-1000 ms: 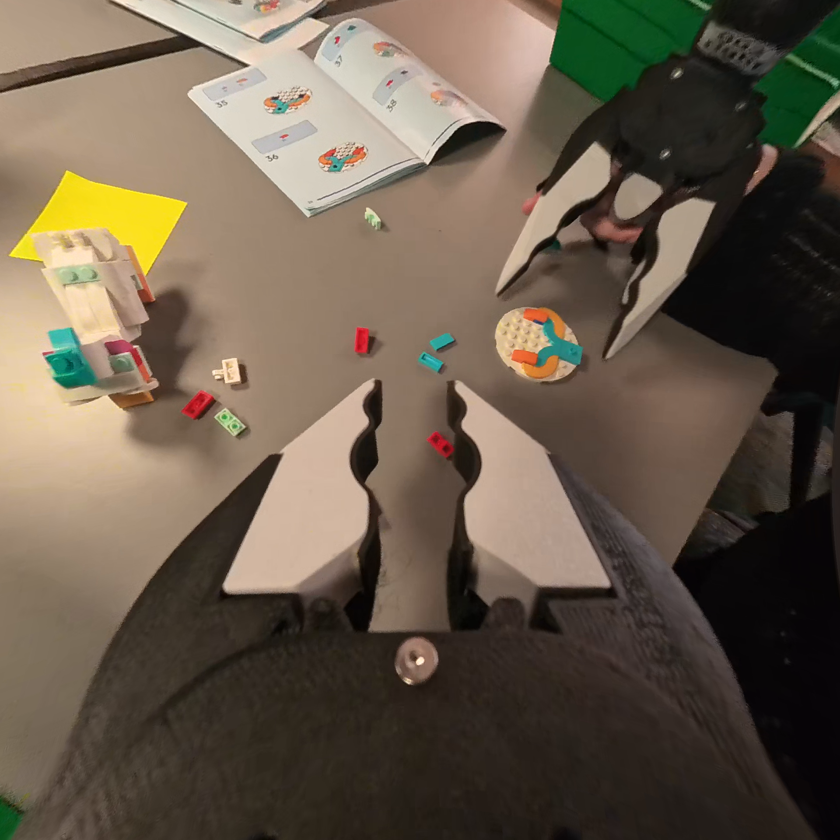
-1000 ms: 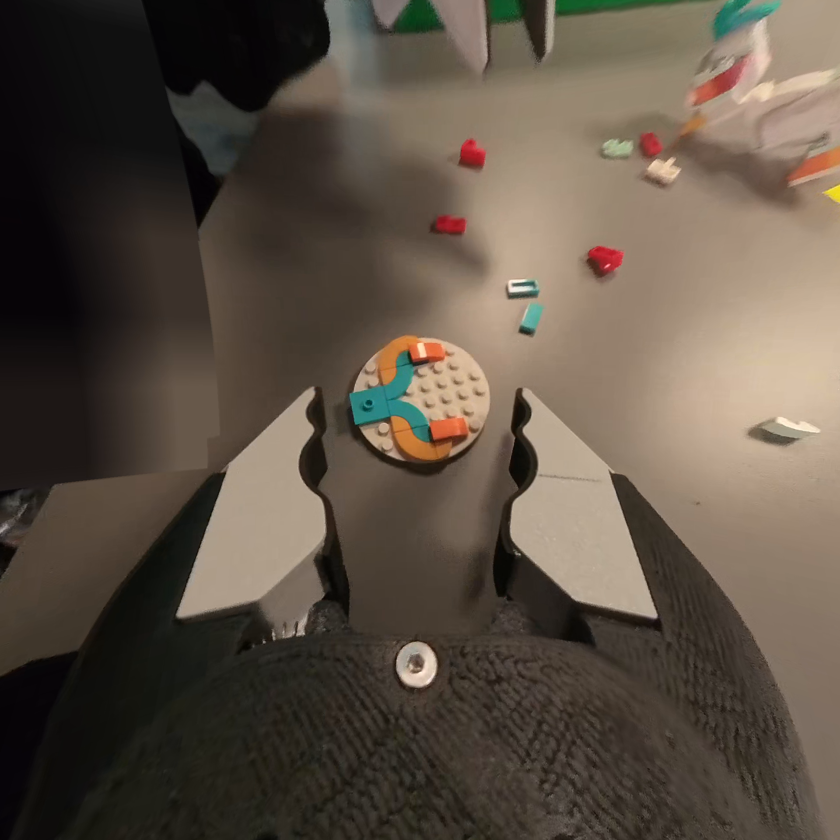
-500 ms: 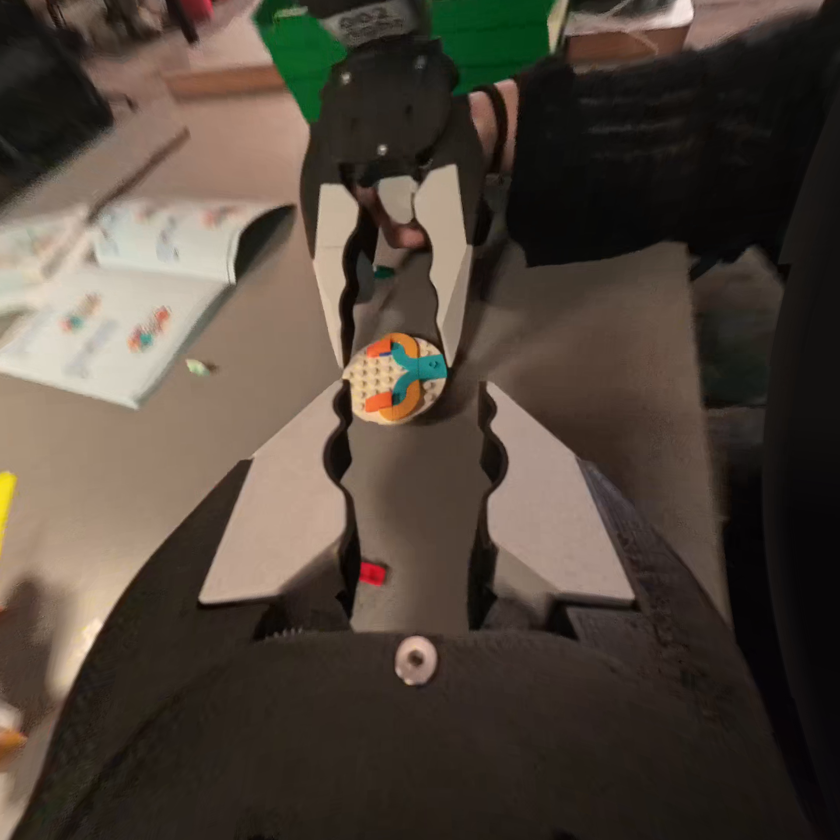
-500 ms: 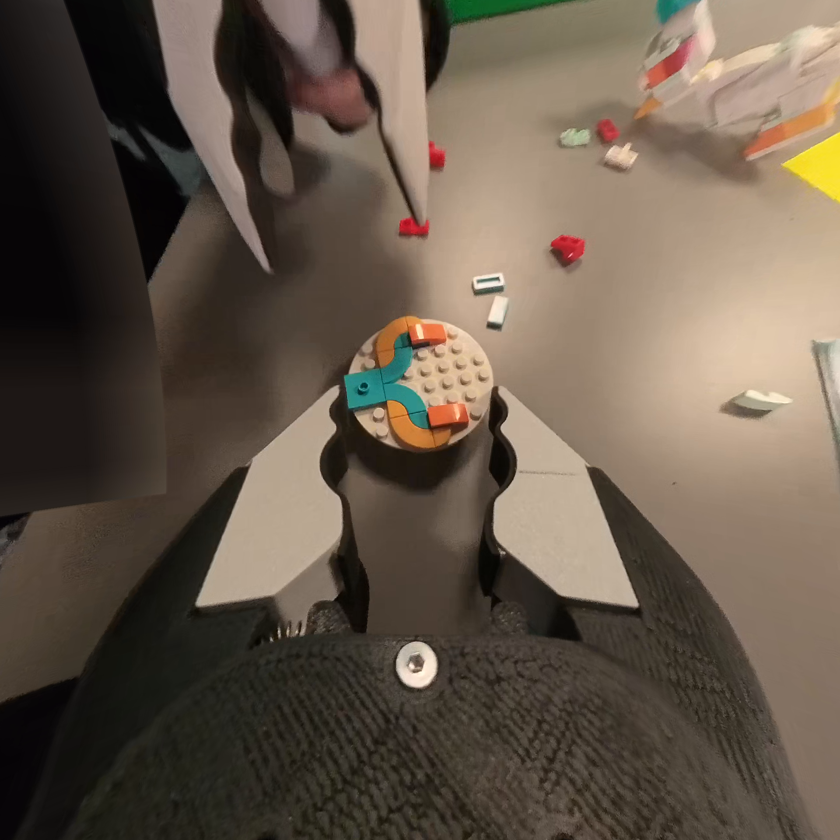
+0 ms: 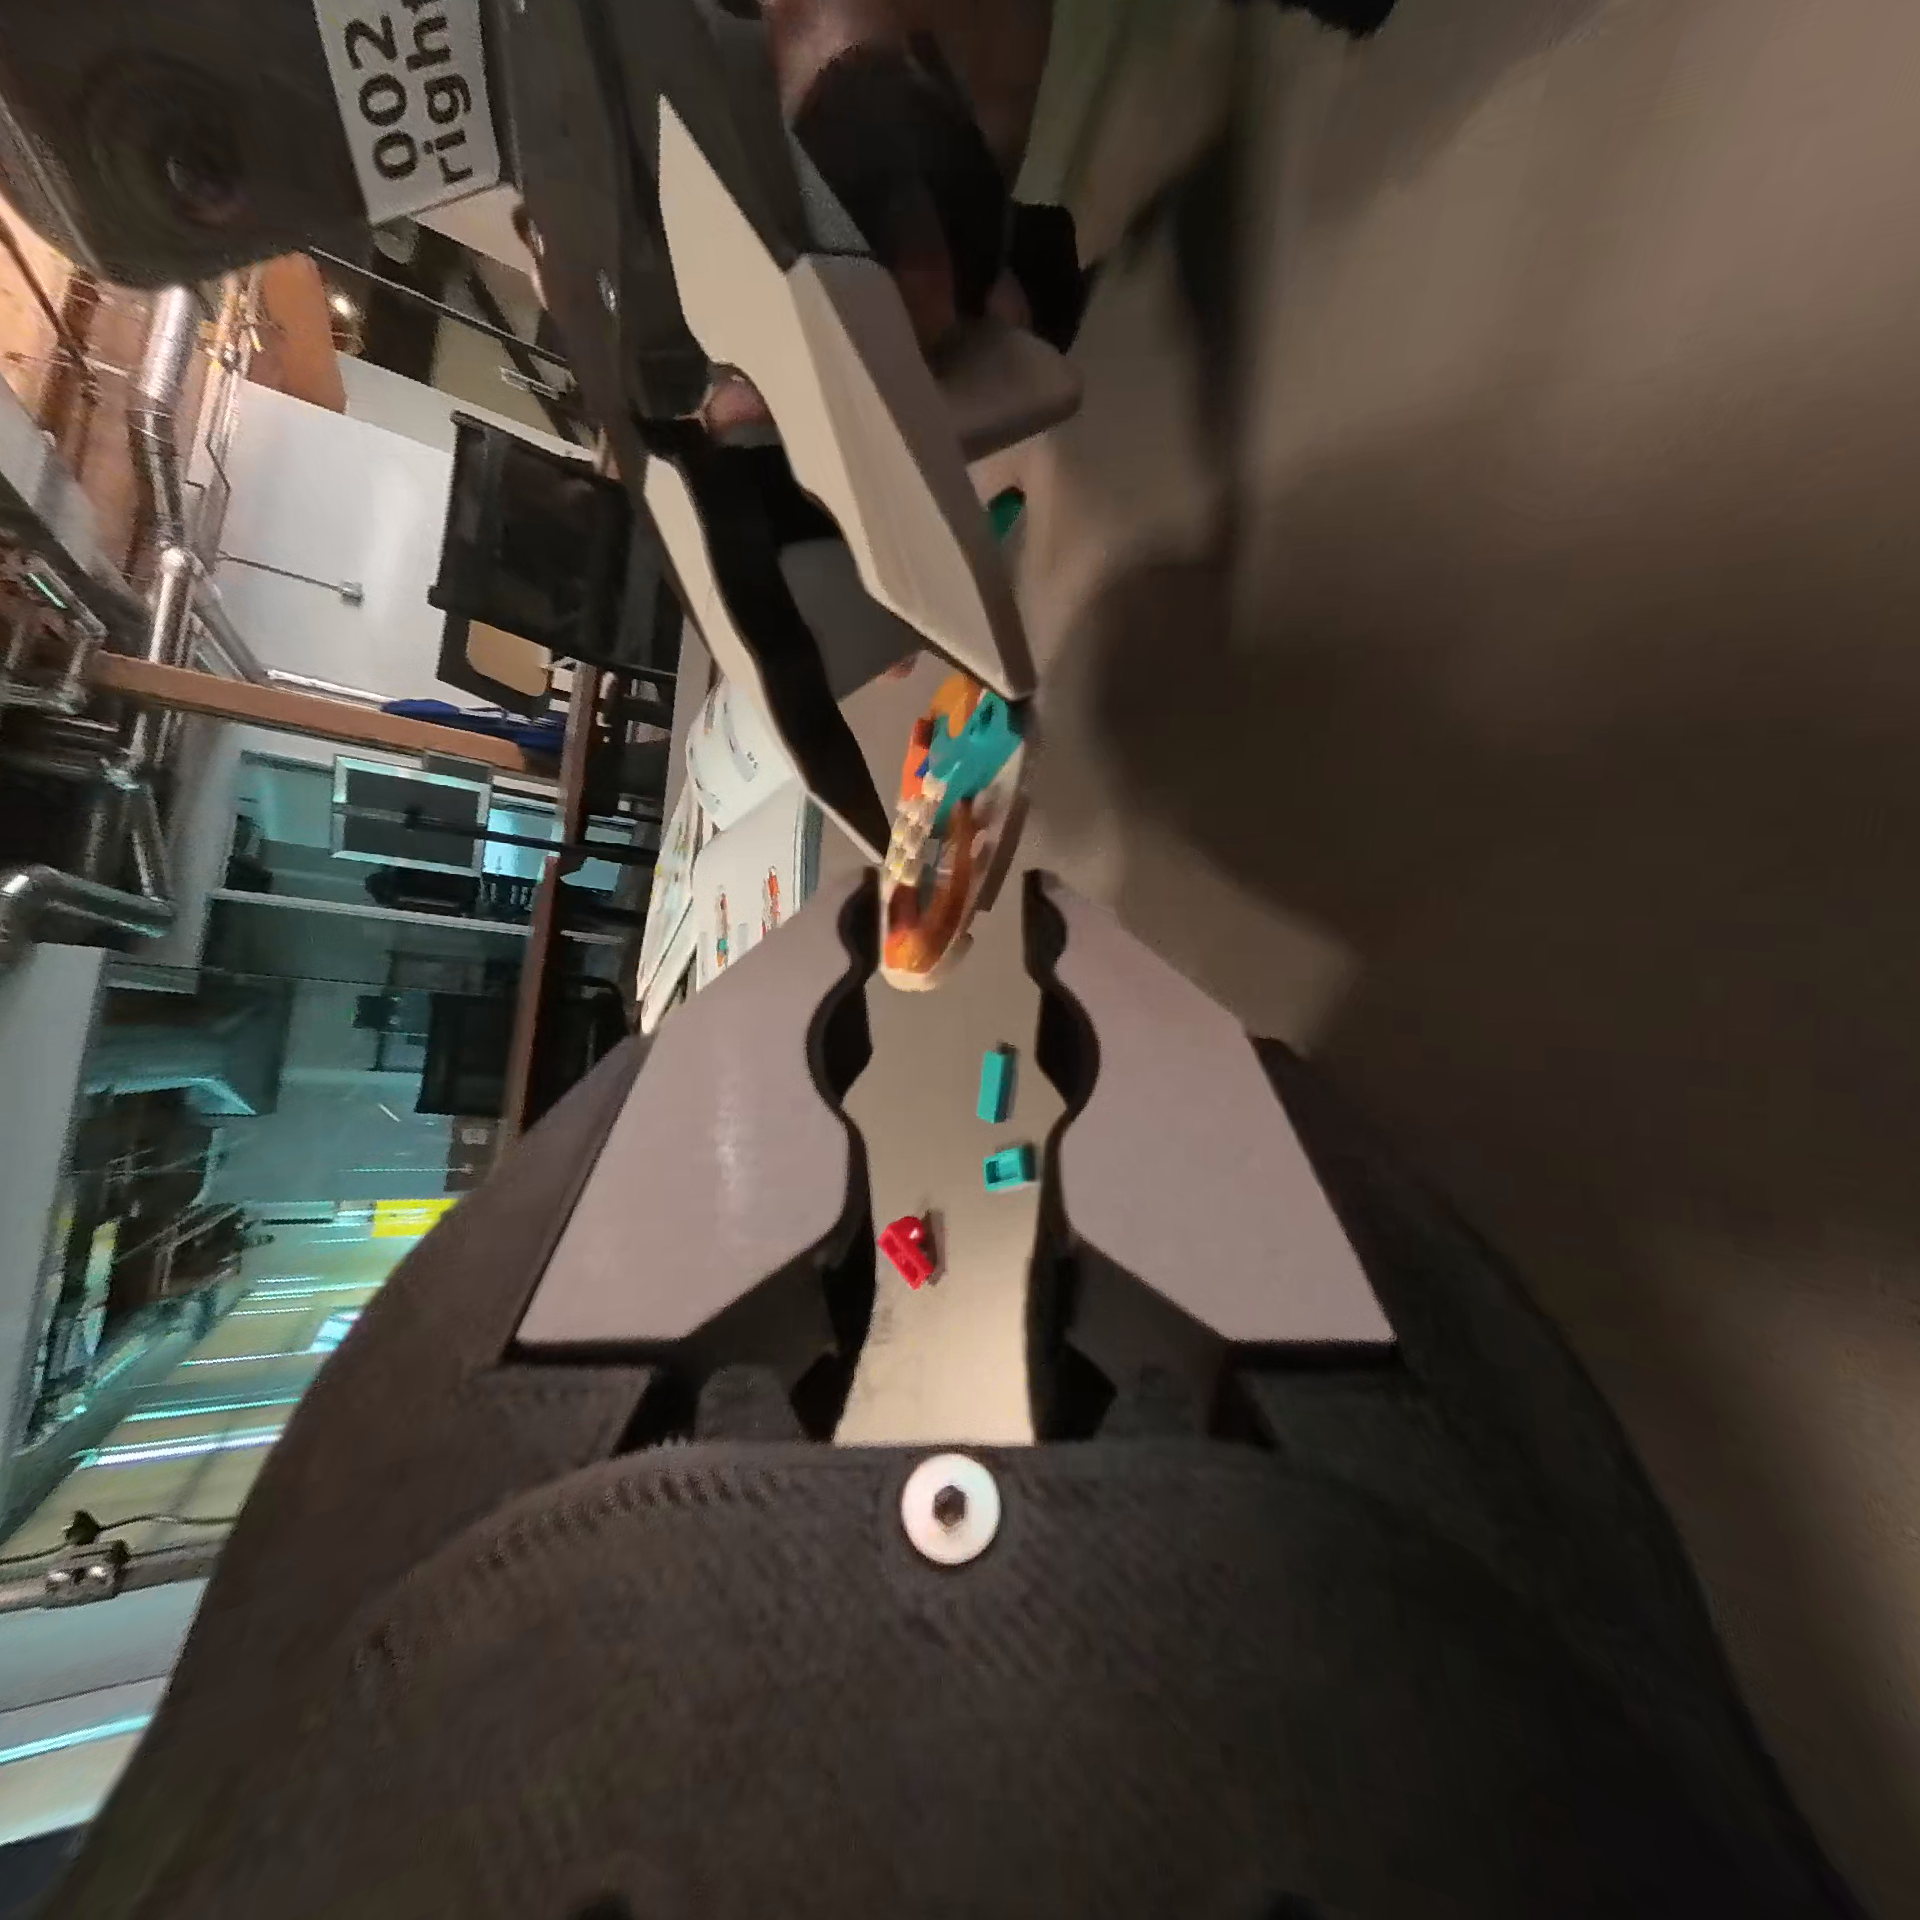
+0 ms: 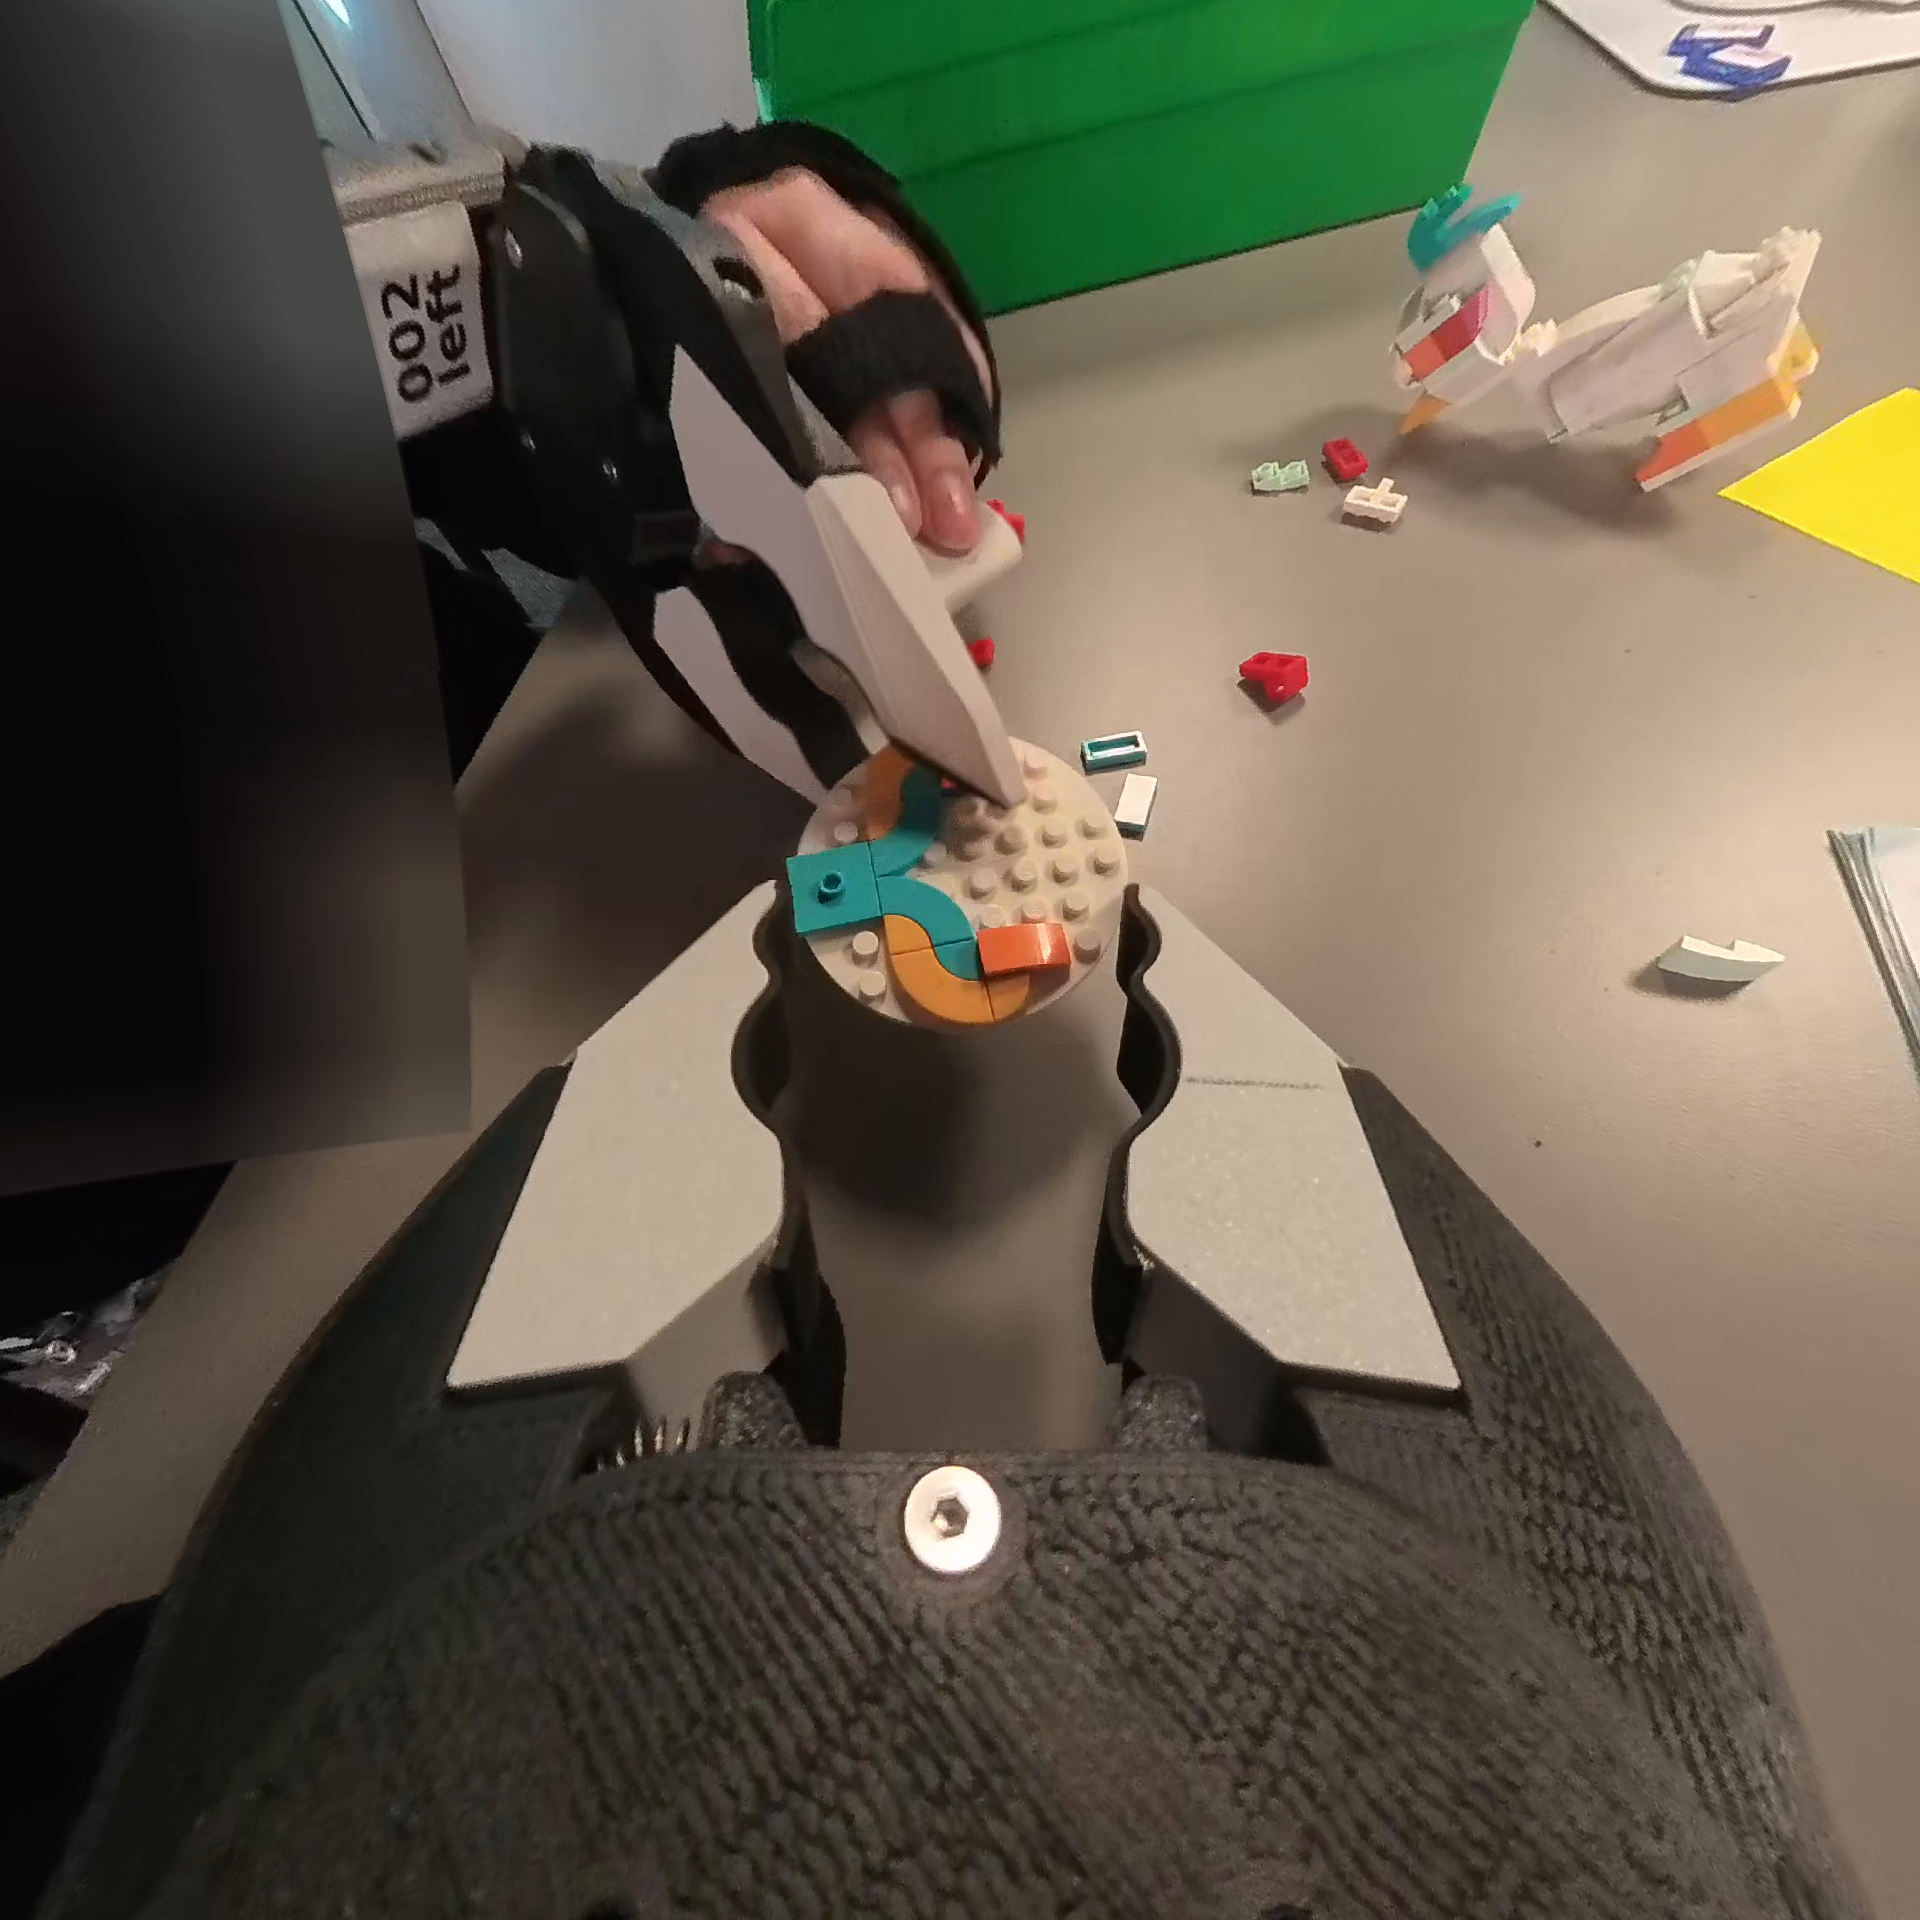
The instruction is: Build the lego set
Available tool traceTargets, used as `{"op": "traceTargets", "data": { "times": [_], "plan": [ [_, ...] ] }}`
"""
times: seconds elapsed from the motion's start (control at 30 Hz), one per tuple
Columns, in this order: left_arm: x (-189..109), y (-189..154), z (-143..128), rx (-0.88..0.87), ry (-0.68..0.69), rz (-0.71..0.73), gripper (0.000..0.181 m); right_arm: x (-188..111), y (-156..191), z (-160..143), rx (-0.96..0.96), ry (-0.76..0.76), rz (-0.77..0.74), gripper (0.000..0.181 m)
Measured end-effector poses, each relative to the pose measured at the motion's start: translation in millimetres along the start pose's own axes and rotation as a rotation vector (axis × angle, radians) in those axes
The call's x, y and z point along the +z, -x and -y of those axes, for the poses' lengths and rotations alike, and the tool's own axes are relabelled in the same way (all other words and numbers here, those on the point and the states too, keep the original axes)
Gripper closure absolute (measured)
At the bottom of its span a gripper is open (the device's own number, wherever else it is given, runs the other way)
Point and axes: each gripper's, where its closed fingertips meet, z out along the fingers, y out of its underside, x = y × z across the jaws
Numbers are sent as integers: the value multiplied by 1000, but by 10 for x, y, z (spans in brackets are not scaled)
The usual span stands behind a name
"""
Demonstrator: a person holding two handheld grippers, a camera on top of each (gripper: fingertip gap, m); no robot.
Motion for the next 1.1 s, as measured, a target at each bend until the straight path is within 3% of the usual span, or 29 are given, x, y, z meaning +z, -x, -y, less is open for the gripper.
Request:
{"op": "traceTargets", "data": {
  "times": [0.03,0.23,0.4,0.53,0.67,0.83,1.1],
  "plan": [
    [0,13,3,17,0,18,163,1,6,5,2,-3,5,120],
    [-87,85,-45,55,40,78,172,-44,-13,68,-20,-47,-16,123],
    [-608,569,-534,8,226,372,173,-58,-98,125,-51,-49,-98,124],
    [-1040,735,-925,-77,332,529,172,264,4,121,-101,23,-100,143],
    [-1134,685,-1077,-80,358,585,172,647,64,84,-82,132,-104,153],
    [-1140,713,-1066,-85,343,606,172,952,102,238,64,113,-91,159],
    [-1146,697,-1128,-142,340,590,172,1103,103,185,255,131,-338,160]
  ]
}}
